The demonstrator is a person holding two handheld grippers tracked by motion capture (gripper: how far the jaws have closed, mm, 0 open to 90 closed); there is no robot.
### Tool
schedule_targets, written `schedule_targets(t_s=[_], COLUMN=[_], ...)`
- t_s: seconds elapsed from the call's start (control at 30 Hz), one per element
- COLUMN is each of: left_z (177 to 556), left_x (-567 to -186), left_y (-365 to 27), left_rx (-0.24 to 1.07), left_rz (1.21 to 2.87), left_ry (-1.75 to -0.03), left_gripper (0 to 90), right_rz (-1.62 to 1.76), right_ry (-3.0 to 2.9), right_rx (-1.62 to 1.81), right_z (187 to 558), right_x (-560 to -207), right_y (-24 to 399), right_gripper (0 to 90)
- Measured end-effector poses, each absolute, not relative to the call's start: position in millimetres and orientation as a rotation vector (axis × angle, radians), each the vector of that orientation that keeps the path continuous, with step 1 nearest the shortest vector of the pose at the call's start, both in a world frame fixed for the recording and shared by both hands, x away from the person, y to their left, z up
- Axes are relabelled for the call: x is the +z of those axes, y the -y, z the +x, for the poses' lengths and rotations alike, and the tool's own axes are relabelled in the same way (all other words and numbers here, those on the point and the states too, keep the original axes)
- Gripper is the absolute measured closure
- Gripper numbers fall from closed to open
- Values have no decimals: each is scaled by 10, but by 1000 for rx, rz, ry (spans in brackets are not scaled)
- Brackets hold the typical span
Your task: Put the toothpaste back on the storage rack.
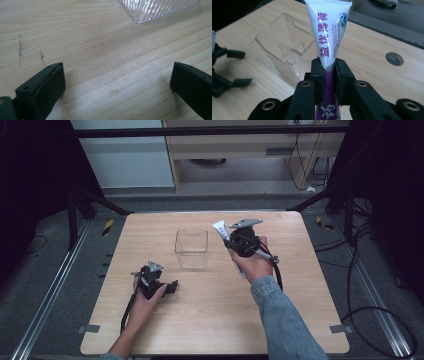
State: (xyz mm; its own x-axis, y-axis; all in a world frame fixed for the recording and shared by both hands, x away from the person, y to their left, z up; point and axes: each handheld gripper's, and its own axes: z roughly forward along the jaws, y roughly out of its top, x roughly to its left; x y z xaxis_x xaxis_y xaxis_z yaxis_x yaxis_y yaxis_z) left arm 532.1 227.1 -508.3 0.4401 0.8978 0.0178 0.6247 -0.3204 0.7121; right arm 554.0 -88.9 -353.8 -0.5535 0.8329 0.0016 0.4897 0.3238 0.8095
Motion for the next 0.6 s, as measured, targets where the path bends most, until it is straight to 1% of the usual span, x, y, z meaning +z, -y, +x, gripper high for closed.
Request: schedule_targets(t_s=[0.2,0.3,0.6], left_z=[5321,5322,5322], left_x=[-5084,-5084,-5084], left_y=[-2270,-2270,-2270], left_rx=[554,555,555], left_rz=[2056,2057,2057], left_ry=[-1274,-1272,-1272], left_gripper=[0,0,0], right_rz=[1130,1101,1076], right_ry=[-2170,-2148,-2103], right_rx=[1150,1174,1241], right_z=[5604,5667,5814], right_x=[-3450,-3329,-3103], right_y=[698,544,341], right_gripper=[788,788,789])
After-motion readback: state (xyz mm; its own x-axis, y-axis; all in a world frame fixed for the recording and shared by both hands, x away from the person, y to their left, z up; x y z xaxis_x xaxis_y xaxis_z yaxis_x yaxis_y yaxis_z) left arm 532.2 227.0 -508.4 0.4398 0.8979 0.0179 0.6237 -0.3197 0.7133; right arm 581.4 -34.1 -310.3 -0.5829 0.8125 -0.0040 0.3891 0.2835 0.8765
